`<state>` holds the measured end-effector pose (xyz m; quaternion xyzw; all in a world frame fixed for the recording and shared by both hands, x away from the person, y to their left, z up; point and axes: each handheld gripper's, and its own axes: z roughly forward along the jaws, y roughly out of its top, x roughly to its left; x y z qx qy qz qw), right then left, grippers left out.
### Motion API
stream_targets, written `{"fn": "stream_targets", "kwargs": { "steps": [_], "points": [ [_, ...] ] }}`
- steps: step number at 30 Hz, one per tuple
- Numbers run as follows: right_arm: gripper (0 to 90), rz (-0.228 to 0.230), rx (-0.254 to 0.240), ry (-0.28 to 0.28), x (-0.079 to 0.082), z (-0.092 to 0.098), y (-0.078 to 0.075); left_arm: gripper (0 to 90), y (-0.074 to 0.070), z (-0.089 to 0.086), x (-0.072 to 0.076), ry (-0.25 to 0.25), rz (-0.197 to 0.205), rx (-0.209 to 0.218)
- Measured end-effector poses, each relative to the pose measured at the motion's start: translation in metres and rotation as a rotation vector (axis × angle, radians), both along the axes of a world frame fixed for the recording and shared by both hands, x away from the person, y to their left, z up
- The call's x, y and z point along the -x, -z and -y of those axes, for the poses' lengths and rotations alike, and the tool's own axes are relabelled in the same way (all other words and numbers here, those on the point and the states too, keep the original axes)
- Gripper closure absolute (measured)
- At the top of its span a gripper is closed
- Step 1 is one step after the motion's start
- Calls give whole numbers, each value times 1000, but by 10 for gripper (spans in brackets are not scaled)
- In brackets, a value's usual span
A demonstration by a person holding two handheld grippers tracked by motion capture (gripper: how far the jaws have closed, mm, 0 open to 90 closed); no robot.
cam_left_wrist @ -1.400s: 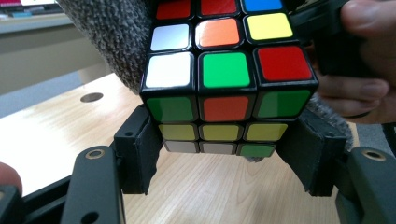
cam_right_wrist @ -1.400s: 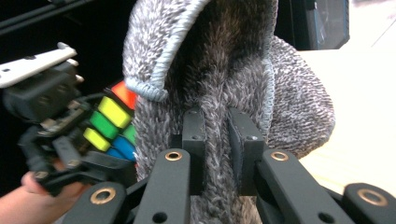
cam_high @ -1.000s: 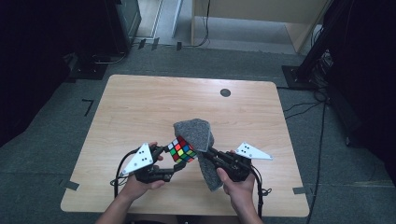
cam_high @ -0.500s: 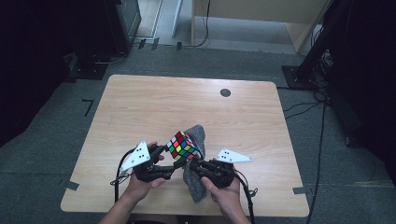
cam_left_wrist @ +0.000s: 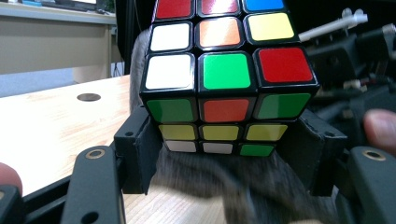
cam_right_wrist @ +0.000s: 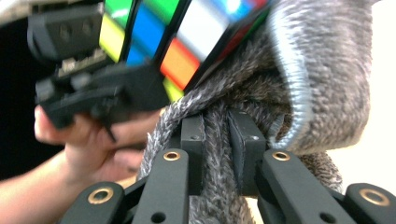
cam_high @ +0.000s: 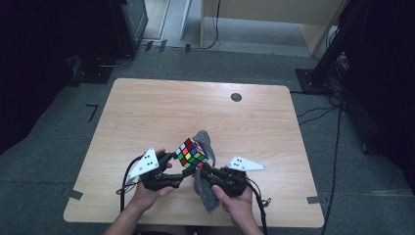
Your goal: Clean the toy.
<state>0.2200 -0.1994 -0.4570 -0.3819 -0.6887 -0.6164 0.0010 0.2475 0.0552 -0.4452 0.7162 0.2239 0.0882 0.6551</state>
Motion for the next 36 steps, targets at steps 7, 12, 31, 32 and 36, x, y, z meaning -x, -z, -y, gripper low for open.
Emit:
{"fn": "stream_targets", "kwargs": {
  "steps": [7,12,31,32,36],
  "points": [
    [782,17,-45,70,-2,16,-8,343,3,-3,-3,-8,-5,-13],
    [784,10,-49,75,-2,16,-6,343,3,1,-1,0,-10,-3],
    [776,-19,-42,17,-2,8,1,343,2,0,-2,-9,-5,-18],
    [774,-23,-30,-2,-2,5,3,343,2,-1,-2,-12,-5,-20],
    [773,1,-1,21,-3,7,2,343,3,-2,-3,-28,-7,-33]
  ]
}}
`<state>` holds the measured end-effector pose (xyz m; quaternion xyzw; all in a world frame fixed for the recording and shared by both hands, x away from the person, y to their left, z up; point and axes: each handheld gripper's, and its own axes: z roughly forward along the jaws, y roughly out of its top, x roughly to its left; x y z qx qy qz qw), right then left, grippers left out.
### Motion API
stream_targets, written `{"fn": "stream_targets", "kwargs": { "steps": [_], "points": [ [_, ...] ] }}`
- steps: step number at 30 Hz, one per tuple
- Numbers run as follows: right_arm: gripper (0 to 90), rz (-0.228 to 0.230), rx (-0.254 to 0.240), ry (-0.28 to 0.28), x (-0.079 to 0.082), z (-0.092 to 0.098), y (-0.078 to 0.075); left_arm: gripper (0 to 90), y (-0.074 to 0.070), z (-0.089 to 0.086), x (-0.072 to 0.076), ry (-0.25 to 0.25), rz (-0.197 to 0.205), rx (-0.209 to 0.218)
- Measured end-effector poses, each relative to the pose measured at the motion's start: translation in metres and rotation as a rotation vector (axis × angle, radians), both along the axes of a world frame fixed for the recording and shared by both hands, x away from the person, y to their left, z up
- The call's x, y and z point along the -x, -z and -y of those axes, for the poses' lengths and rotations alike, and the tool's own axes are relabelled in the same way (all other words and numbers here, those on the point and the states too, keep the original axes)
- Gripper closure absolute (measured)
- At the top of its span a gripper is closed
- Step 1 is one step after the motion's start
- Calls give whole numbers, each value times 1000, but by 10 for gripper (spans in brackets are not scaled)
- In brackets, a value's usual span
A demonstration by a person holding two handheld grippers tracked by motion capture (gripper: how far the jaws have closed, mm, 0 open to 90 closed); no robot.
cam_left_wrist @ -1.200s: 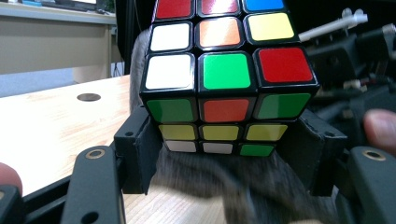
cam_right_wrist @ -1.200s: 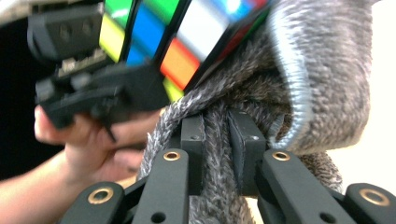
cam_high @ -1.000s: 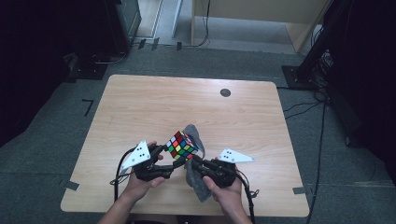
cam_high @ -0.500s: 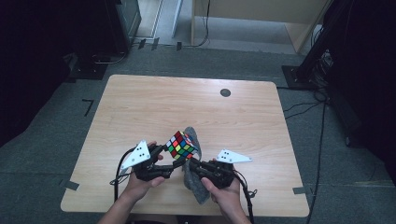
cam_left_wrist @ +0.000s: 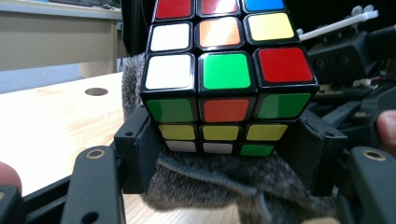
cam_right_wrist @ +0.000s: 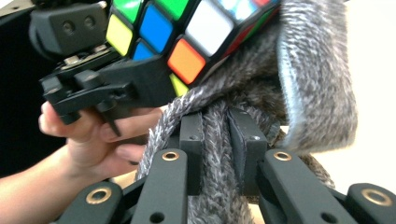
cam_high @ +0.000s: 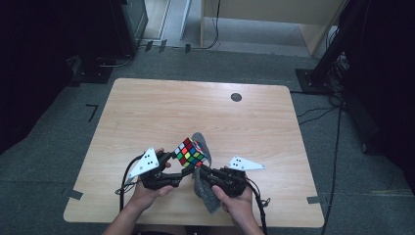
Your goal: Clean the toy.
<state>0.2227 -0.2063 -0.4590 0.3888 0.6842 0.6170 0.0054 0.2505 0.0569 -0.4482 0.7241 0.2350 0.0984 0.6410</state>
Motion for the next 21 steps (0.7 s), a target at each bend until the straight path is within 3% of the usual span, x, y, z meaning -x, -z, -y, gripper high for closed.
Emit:
{"fn": "stream_targets", "kwargs": {
  "steps": [7,12,17,21],
  "points": [
    [754,69,143,174,-6,22,1,343,1,-4,-7,-28,-58,-4],
    [567,115,232,248,-8,24,6,343,3,-7,-13,-45,-101,-12],
    [475,182,221,261,-7,29,1,342,5,-11,-17,-53,-116,-33],
    [427,190,185,255,-5,28,-7,343,7,-6,-14,-69,-76,-112]
  ]
}}
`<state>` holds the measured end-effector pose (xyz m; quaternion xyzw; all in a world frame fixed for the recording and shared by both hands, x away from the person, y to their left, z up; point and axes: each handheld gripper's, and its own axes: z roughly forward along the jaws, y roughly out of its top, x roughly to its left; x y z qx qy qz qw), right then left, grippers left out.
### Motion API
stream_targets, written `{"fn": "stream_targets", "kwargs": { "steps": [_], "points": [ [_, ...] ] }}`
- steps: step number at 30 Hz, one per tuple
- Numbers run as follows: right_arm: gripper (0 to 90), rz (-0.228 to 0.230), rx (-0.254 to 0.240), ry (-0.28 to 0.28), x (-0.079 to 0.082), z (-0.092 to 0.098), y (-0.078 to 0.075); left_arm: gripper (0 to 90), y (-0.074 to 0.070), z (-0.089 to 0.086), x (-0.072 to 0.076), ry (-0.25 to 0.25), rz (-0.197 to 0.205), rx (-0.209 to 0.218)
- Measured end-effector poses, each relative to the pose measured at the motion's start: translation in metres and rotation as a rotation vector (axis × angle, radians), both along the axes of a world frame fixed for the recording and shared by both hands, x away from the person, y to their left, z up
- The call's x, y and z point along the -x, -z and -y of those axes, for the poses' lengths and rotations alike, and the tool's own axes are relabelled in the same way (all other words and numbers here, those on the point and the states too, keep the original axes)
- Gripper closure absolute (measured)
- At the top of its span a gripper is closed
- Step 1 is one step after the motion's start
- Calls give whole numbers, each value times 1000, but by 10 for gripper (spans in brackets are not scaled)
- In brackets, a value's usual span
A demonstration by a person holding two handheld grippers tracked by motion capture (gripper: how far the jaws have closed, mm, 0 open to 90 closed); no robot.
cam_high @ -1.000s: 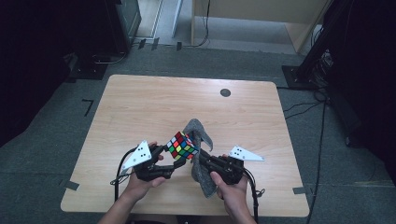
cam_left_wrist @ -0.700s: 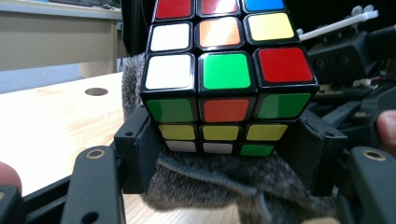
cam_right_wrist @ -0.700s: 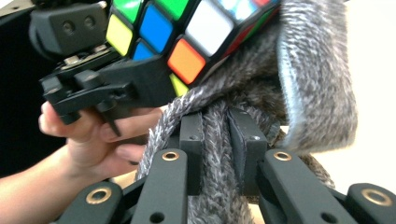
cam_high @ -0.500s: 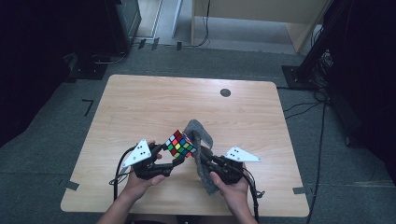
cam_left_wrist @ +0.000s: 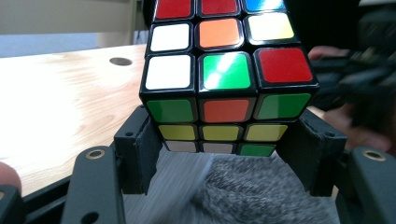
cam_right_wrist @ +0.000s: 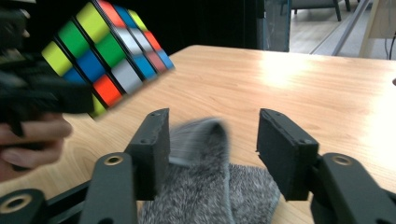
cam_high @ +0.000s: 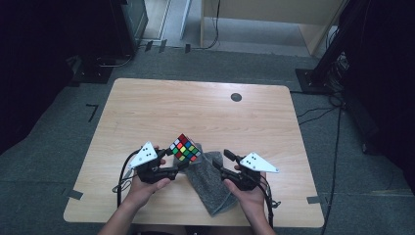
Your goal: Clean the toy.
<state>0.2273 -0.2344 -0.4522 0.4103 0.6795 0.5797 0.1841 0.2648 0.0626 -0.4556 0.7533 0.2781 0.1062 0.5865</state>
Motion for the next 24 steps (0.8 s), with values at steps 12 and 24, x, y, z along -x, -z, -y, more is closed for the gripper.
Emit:
{"fn": "stream_targets", "kwargs": {
  "steps": [12,24],
  "points": [
    [233,5,43,-60,17,-35,-25,342,9,37,21,33,129,-227],
    [259,-46,224,23,21,-59,-17,342,12,58,43,10,317,-355]
  ]
}}
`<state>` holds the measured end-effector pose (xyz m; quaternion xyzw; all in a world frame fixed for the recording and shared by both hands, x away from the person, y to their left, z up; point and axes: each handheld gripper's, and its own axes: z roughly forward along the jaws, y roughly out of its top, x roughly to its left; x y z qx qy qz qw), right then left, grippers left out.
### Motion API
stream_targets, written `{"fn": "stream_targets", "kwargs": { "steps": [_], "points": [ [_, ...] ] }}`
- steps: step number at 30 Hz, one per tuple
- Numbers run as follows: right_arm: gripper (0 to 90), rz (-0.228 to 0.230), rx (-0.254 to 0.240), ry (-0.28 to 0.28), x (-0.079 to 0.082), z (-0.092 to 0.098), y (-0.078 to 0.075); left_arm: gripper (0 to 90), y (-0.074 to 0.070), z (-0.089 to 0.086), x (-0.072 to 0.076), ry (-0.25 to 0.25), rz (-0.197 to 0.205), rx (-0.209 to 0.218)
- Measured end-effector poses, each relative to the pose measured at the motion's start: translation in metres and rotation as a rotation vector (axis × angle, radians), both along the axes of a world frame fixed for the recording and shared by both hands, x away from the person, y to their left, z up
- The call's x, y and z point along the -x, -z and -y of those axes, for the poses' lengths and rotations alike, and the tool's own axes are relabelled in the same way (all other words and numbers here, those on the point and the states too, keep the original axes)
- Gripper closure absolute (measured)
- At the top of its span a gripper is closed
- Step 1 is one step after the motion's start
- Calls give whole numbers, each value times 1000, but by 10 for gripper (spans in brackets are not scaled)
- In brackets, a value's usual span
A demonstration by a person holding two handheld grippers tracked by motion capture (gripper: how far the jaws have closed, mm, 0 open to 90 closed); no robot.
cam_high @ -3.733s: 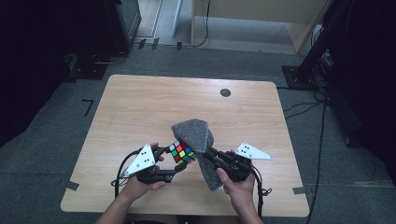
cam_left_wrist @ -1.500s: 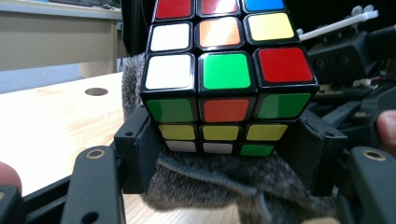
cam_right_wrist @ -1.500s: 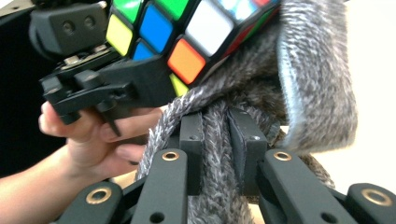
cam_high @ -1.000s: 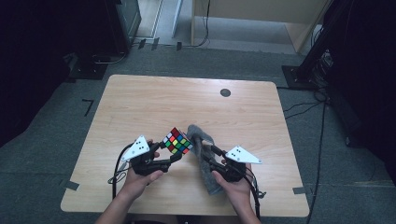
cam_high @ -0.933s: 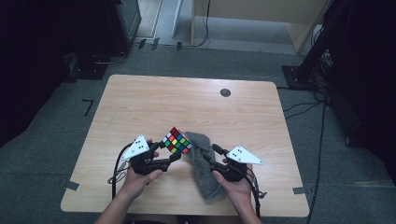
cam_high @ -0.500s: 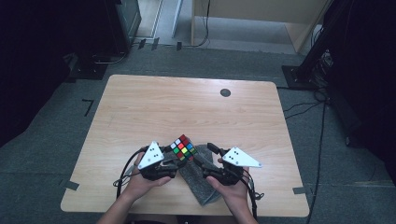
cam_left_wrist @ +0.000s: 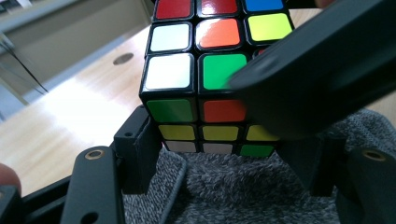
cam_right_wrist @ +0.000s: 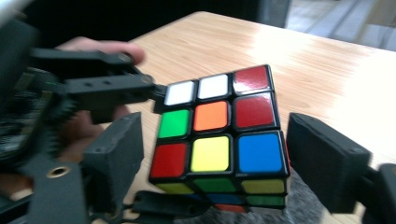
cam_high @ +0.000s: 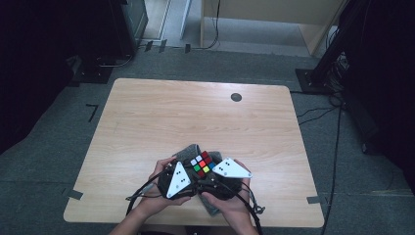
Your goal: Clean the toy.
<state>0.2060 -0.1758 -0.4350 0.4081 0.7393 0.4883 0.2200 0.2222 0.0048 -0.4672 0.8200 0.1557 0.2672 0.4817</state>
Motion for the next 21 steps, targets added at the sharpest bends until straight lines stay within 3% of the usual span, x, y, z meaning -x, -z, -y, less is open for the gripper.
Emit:
{"fn": "stream_targets", "kwargs": {
  "steps": [4,8,17,19,21],
  "points": [
    [337,7,-12,13,1,4,-1,339,0,-1,1,-4,31,-1],
    [341,-50,-86,9,-1,10,-1,331,-1,0,3,-8,55,2],
    [343,-113,-137,15,-4,13,-1,323,-1,-1,4,-4,69,11],
    [341,-121,-152,-2,-6,15,-1,330,-2,-3,3,7,57,36],
    [335,-128,-208,-25,-9,21,-1,338,-5,-7,0,11,25,82]
  ]
}}
